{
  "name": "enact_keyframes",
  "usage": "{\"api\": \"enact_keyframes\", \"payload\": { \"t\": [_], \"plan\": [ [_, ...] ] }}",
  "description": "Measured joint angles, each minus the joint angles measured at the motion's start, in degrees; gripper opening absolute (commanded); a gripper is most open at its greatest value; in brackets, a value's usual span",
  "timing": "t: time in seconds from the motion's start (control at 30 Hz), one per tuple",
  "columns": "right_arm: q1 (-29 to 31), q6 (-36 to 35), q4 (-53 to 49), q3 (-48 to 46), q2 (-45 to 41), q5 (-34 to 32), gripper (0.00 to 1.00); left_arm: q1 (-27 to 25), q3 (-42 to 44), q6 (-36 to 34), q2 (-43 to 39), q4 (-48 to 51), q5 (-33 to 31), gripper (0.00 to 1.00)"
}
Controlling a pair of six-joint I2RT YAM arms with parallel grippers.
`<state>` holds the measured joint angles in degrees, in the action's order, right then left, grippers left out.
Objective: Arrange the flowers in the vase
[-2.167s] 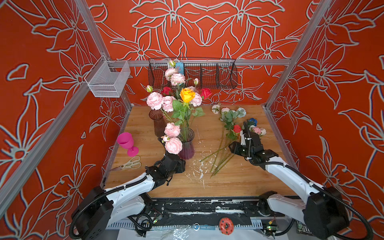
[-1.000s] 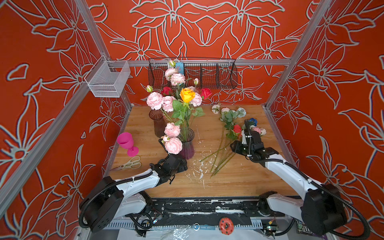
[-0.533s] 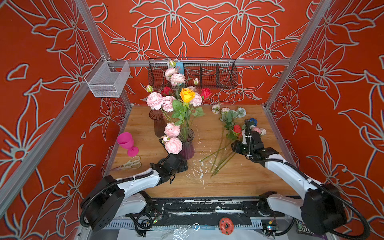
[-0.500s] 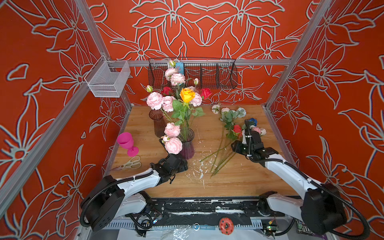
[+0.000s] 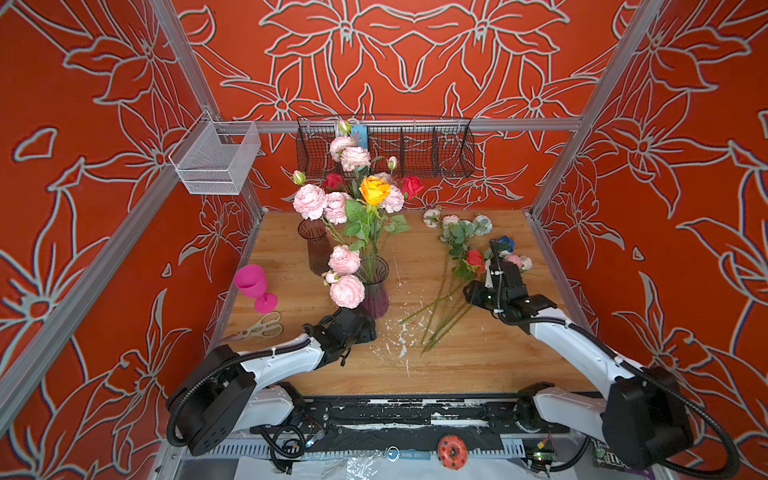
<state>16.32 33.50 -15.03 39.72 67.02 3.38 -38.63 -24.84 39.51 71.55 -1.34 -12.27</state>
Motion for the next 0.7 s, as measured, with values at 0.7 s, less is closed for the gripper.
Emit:
{"api": "enact_keyframes", "payload": {
  "t": [0.7],
  "plan": [
    [0.0, -0.04, 0.0, -0.13, -2.45, -0.63, 0.54, 1.95, -6.69, -6.93, 12.48, -5.7, -1.86, 0.79]
  ]
}}
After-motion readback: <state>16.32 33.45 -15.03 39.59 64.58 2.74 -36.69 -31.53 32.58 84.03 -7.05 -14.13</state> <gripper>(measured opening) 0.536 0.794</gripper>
